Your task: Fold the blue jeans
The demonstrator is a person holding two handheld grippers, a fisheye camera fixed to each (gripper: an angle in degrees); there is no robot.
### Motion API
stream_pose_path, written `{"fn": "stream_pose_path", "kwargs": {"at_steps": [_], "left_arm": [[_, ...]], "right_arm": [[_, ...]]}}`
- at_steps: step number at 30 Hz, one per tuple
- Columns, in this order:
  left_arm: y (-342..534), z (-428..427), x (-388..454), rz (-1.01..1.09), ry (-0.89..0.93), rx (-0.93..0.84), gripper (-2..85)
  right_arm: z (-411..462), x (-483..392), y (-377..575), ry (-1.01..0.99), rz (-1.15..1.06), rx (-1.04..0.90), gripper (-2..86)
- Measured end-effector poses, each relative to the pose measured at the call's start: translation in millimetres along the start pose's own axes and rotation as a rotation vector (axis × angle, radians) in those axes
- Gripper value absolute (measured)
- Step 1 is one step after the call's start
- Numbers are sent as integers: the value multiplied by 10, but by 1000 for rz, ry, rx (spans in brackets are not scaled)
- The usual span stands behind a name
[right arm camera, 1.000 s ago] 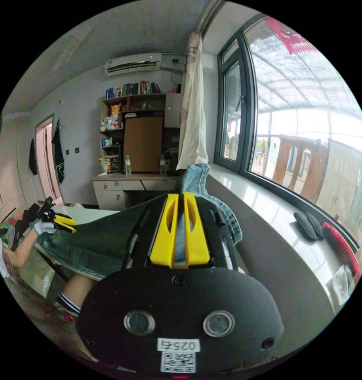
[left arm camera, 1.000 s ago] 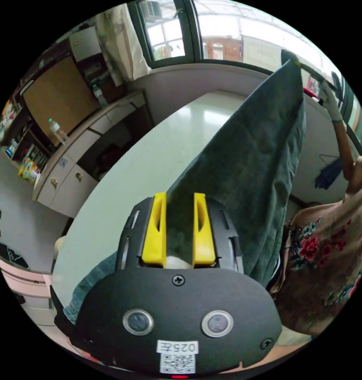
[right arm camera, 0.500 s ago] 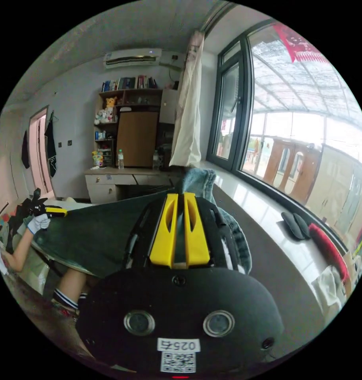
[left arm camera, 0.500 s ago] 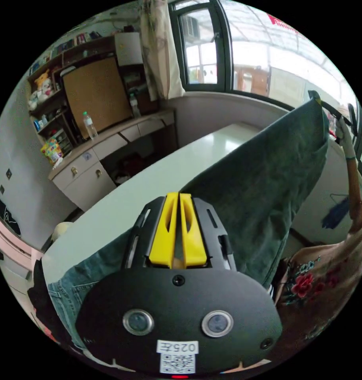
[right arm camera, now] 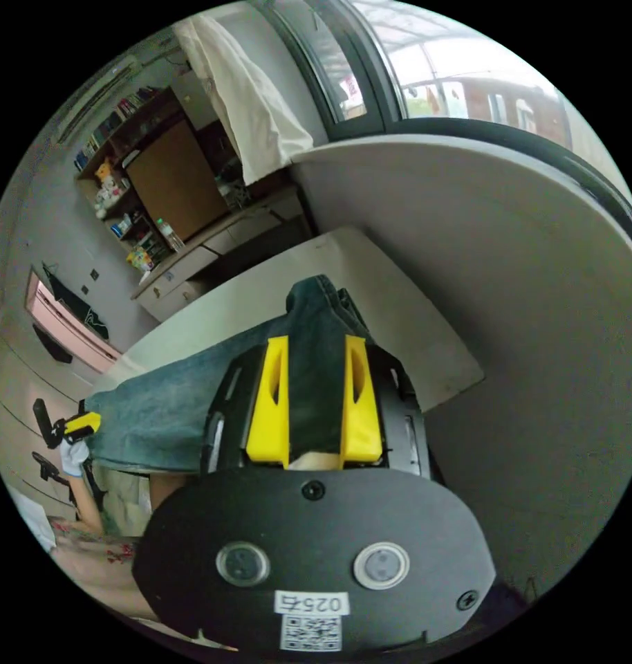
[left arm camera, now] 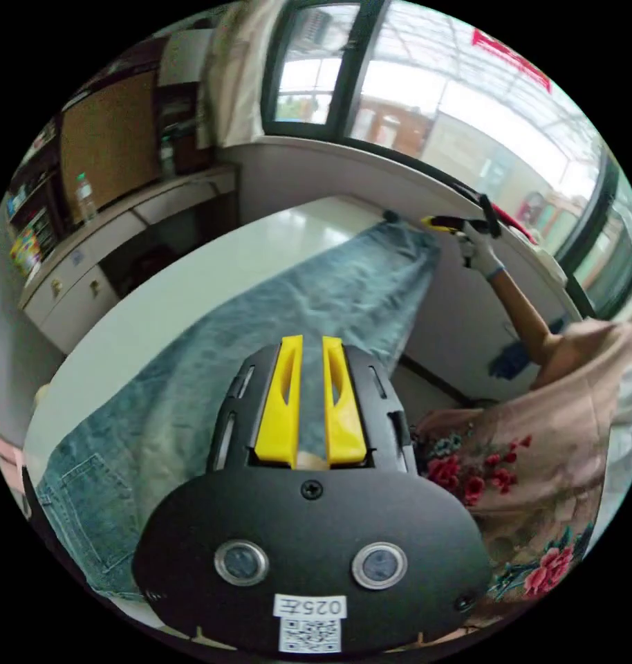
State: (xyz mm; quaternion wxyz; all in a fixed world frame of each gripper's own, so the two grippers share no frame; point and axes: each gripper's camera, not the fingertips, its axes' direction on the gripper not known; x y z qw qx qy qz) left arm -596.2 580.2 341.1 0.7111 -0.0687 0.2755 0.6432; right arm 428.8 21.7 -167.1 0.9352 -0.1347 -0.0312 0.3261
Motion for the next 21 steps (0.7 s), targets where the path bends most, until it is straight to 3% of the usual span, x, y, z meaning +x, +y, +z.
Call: {"fn": "stream_pose_path", "kwargs": {"at_steps": [6, 11, 17, 21], "left_arm": [[90, 470, 675, 160, -9, -50, 26], [29, 715, 698, 190, -161, -116, 23], [62, 707, 427, 58, -51, -113, 7], [102, 598, 326, 1, -8, -67, -8]], "right_arm": [[-358, 179, 567, 134, 17, 113, 100], [-176, 598, 332, 58, 80, 71, 117], [242, 920, 11, -16, 80, -115, 77], [-20, 821, -4, 49, 40, -56, 60]]}}
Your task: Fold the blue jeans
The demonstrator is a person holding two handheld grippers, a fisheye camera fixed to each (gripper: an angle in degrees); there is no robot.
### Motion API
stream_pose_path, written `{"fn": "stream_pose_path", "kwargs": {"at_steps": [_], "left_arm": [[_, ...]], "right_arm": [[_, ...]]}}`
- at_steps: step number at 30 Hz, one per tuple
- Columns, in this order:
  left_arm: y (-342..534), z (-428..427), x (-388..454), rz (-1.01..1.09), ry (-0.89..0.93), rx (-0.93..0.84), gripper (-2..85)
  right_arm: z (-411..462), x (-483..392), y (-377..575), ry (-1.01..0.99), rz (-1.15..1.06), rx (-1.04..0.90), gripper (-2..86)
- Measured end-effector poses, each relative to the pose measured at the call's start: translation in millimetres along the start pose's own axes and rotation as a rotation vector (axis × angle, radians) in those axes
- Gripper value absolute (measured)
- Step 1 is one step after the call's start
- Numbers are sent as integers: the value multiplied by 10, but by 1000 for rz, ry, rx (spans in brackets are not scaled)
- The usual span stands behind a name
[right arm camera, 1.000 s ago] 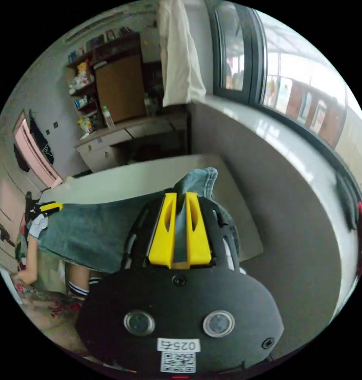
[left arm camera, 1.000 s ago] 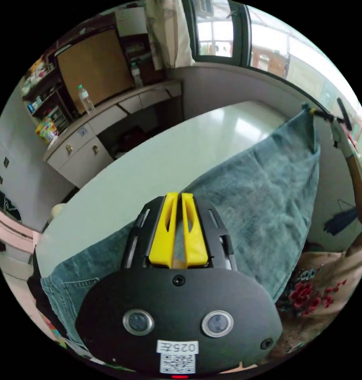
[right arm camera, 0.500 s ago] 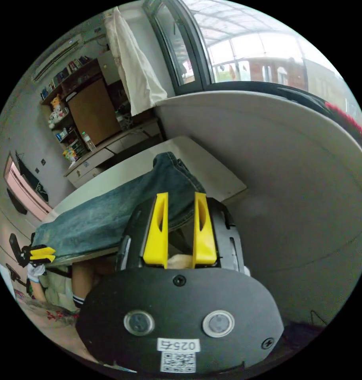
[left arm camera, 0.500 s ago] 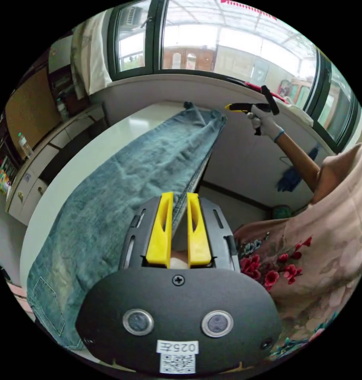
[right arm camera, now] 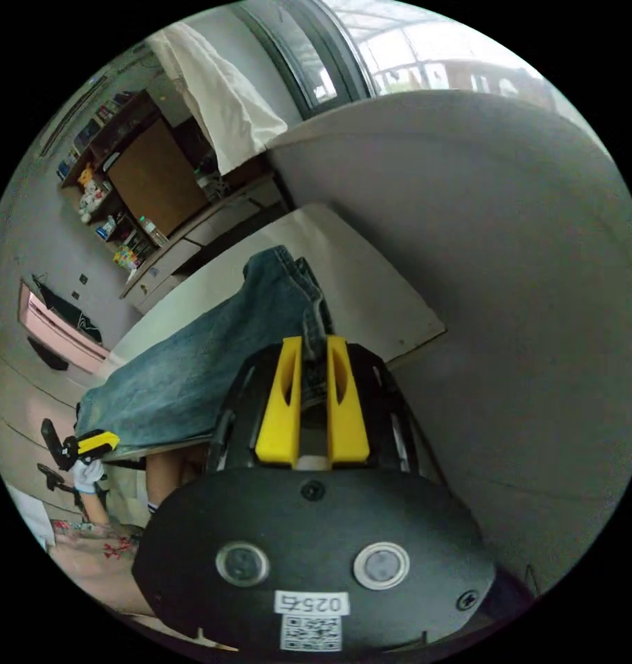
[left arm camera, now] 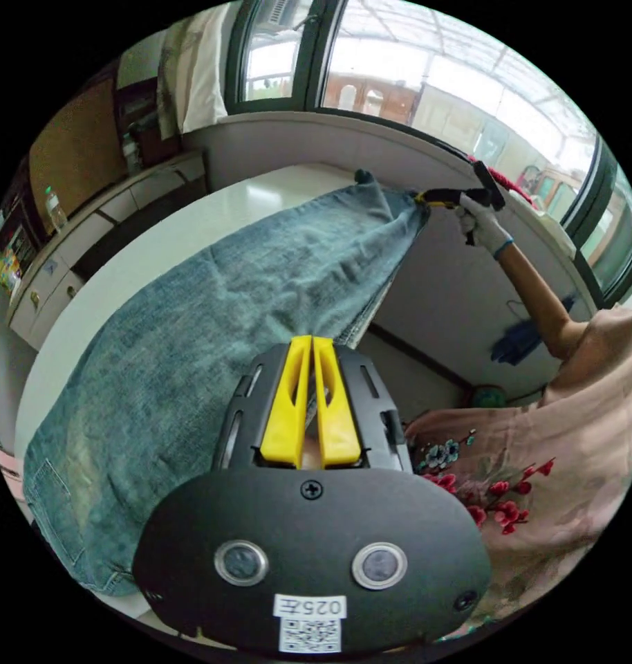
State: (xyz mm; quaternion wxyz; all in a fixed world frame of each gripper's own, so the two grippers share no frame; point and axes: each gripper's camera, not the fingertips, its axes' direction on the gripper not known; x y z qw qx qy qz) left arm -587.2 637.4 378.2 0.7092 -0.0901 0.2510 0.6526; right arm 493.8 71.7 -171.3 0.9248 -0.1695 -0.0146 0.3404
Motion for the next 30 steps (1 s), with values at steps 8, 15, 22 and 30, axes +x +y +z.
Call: {"fn": "stream_pose_path", "kwargs": {"at_steps": [8, 15, 22, 30], "left_arm": [[28, -191, -10, 56, -5, -17, -10], [193, -139, -67, 56, 60, -53, -12], [518, -871, -537, -43, 32, 160, -1], [398, -707, -961, -27, 70, 139, 39]], "right_arm": [[-467, -169, 29, 223, -129, -26, 56], [-163, 567, 364, 16, 81, 47, 71], [-72, 1122, 1035, -371, 328, 253, 178], [-465, 473, 825, 4, 192, 512, 175]]}}
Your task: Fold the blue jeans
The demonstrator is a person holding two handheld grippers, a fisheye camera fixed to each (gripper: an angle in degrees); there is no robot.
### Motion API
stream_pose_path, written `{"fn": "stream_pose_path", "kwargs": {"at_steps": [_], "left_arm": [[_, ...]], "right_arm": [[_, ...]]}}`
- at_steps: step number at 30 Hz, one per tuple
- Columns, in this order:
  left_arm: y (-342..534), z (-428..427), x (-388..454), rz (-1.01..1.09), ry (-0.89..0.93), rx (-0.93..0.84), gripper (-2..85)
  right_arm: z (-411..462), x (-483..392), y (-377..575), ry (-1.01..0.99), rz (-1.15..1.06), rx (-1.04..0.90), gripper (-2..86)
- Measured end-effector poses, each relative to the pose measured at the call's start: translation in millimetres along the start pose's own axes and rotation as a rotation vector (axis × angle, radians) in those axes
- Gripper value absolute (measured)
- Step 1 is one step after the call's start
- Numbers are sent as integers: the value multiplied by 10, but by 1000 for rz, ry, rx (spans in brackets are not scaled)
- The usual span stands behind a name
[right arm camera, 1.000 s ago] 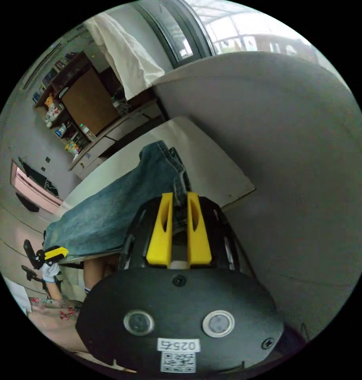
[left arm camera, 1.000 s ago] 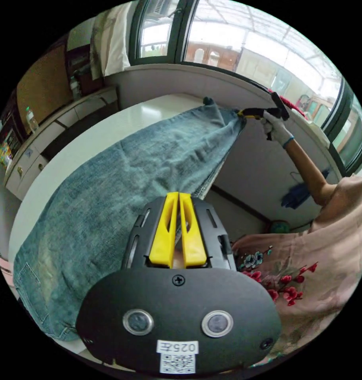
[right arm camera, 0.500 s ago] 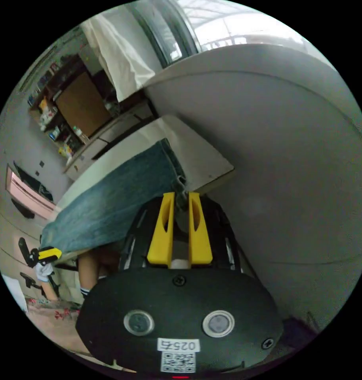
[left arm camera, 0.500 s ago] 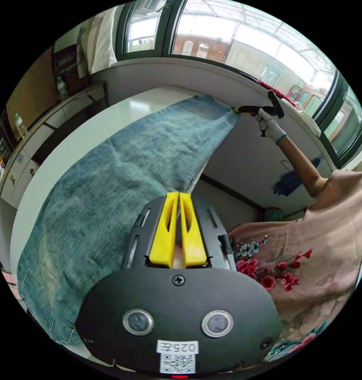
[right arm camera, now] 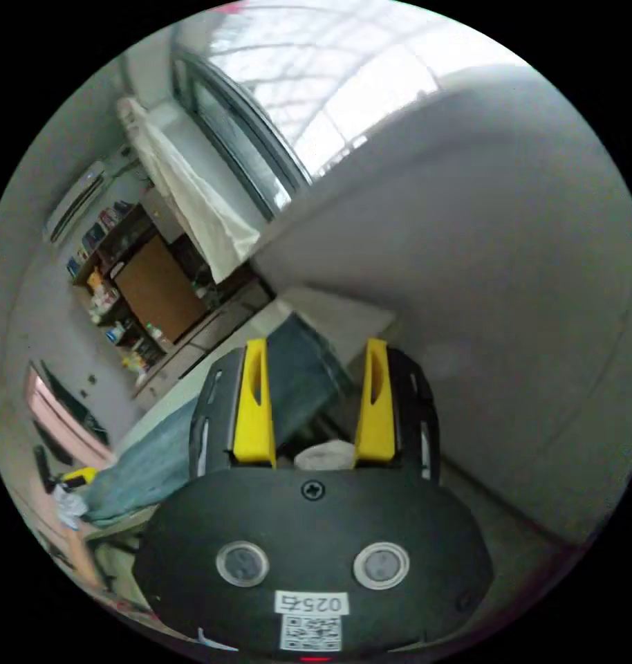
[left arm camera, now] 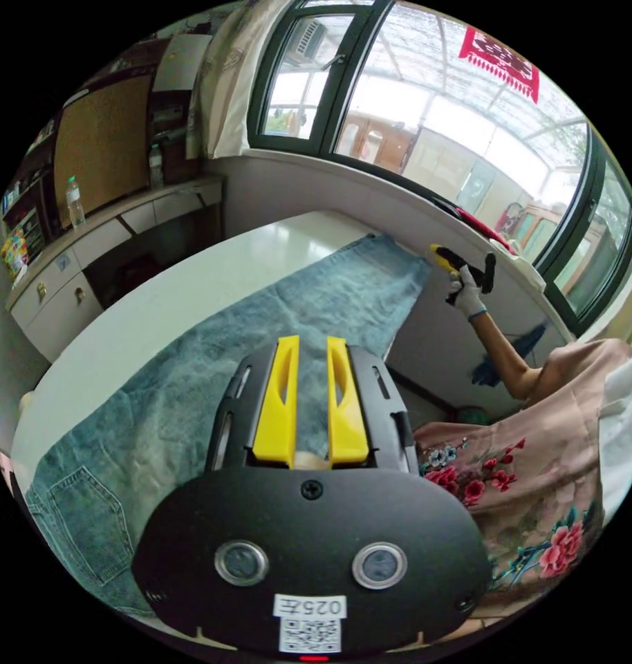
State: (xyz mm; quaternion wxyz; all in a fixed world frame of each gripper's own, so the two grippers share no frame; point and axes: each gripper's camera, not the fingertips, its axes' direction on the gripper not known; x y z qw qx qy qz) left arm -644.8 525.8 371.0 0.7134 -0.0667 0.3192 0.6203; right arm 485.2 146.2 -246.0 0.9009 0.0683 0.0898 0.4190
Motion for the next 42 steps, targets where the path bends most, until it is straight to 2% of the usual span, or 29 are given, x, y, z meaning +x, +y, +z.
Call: {"fn": "stream_pose_path", "kwargs": {"at_steps": [1, 3, 5, 6, 8, 12, 14, 17, 22, 26, 28, 29, 33, 35, 37, 40, 42], "left_arm": [[-50, 60, 0, 21, -3, 11, 55], [-161, 162, -9, 60, -6, 62, 75], [-339, 336, -23, 117, -26, 143, 95], [-387, 391, -33, 124, -29, 142, 102], [-590, 664, -112, 133, -47, 39, 123], [-728, 986, -305, 125, -62, -106, 139], [-715, 1178, -398, 104, -60, -200, 133], [-615, 1288, -410, 110, -133, -208, 98], [-476, 1225, -326, 84, -250, -159, 4], [-341, 939, -272, 64, -296, -17, -7], [-327, 854, -320, 62, -235, -3, -8], [-327, 850, -359, 80, -144, -13, -8], [-283, 920, -484, 36, -89, -29, 4], [-221, 994, -497, 32, -50, -94, 27], [-167, 1130, -498, 29, -104, -206, 36], [-129, 1102, -478, 24, -177, -189, 8], [-120, 1022, -392, 15, -130, -161, 10]], "right_arm": [[-20, -197, -95, 2, -84, 75, 151], [172, -439, -310, -29, -205, 39, 135], [774, -604, -636, -87, -281, -222, 152], [938, -614, -695, -101, -278, -286, 158], [1509, -637, -861, -142, -283, -501, 184], [1960, -658, -943, -123, -280, -637, 200], [2127, -725, -861, -85, -317, -705, 158], [2093, -829, -759, 70, -363, -644, 81], [1730, -1049, -767, 71, -413, -500, 17], [1338, -1263, -905, 56, -443, -354, 3], [1305, -1311, -1015, 2, -419, -334, 1], [1375, -1328, -1089, -19, -411, -353, 1], [1946, -1270, -1129, 6, -376, -508, 5], [2365, -1176, -978, 59, -368, -623, 15], [2584, -1104, -843, 94, -351, -682, 38], [2521, -952, -854, 7, -228, -625, 72], [2320, -890, -891, -28, -190, -571, 98]]}}
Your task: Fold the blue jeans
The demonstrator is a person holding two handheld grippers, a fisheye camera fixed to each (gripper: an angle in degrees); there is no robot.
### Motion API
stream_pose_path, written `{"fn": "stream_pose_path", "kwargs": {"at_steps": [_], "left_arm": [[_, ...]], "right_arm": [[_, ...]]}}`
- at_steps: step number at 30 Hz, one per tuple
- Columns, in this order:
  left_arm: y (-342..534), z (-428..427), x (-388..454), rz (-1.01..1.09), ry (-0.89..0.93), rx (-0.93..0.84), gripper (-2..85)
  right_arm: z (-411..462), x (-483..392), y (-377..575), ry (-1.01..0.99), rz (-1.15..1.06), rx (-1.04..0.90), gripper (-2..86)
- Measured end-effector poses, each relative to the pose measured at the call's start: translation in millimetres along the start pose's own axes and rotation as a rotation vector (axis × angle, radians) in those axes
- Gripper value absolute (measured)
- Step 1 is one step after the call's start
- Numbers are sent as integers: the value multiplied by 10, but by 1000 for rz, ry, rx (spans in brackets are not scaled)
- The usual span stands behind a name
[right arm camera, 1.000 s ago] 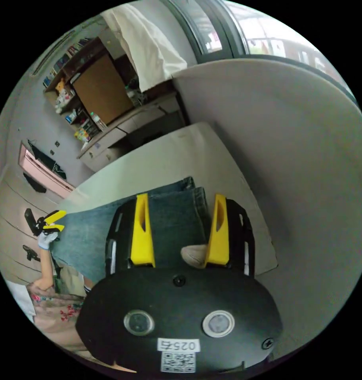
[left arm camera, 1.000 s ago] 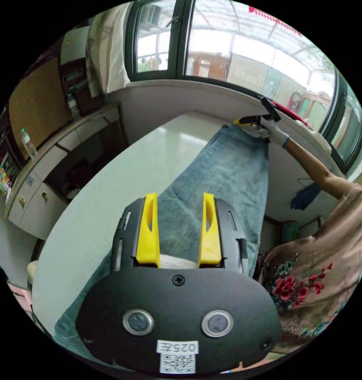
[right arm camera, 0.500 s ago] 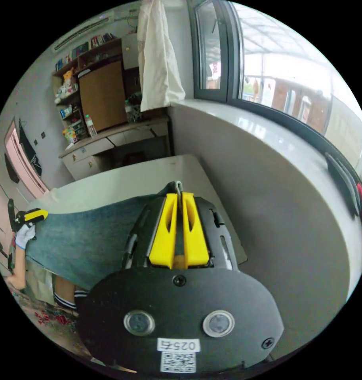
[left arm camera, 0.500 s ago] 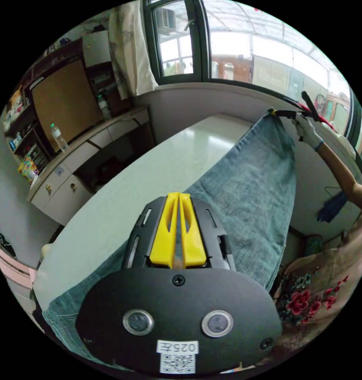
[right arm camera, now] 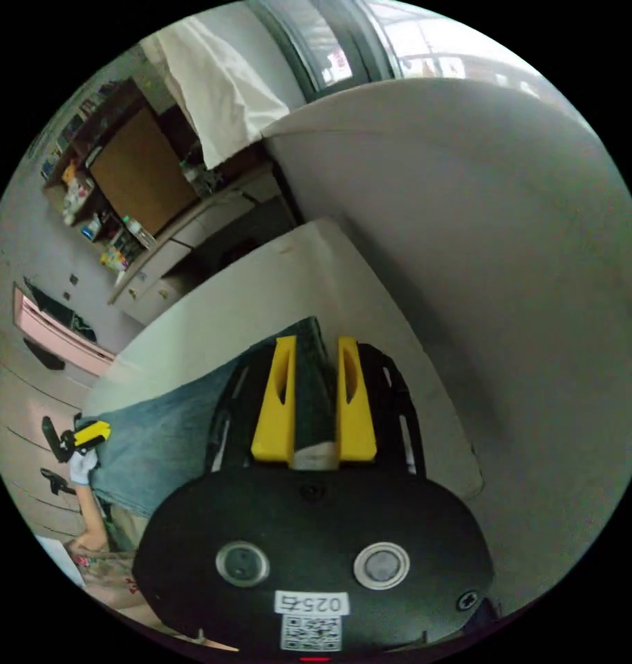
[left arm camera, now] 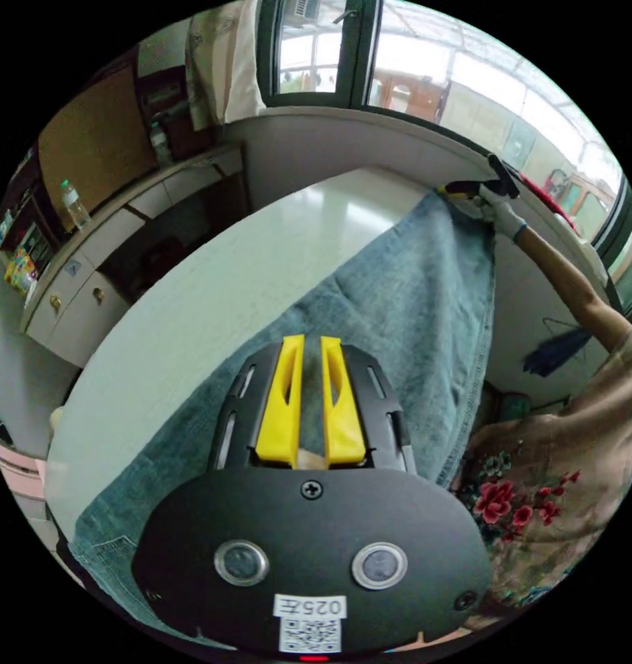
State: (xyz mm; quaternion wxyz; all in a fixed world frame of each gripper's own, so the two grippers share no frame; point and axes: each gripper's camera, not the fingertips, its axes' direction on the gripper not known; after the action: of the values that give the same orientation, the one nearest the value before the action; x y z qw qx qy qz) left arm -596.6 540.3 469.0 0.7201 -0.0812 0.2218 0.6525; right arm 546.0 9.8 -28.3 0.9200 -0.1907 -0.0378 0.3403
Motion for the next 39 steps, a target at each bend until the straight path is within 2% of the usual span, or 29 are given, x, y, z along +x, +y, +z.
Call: {"fn": "stream_pose_path", "kwargs": {"at_steps": [2, 4, 6, 8, 11, 17, 26, 32, 36, 39], "left_arm": [[27, -192, 397, 80, 148, 122, 22], [14, -202, 893, 185, 202, 169, 38], [-40, -72, 1369, 266, 186, 176, 45], [-151, 260, 1808, 330, 89, 137, 54], [-275, 638, 2014, 354, 73, 34, 61], [-238, 716, 2037, 312, -17, 22, 59], [-217, 732, 1855, 259, -1, 14, 36], [-293, 669, 1827, 269, -11, 6, 35], [-349, 519, 1752, 255, 25, 33, 34], [-431, 453, 1605, 221, 78, 36, 31]], "right_arm": [[-349, -84, 277, -36, -45, 94, 122], [-524, -245, 574, -72, -101, 108, 131], [-595, -455, 917, -86, -148, 93, 134], [-580, -744, 1348, -106, -205, 55, 133], [-544, -1118, 1785, -119, -278, 57, 128], [-222, -1880, 2236, -132, -464, -38, 136], [-18, -2384, 2427, 22, -631, -134, 113], [19, -2638, 2544, 118, -649, -46, 57], [140, -2885, 2643, 234, -718, -84, 65], [81, -3112, 2812, 311, -755, -20, 69]]}}
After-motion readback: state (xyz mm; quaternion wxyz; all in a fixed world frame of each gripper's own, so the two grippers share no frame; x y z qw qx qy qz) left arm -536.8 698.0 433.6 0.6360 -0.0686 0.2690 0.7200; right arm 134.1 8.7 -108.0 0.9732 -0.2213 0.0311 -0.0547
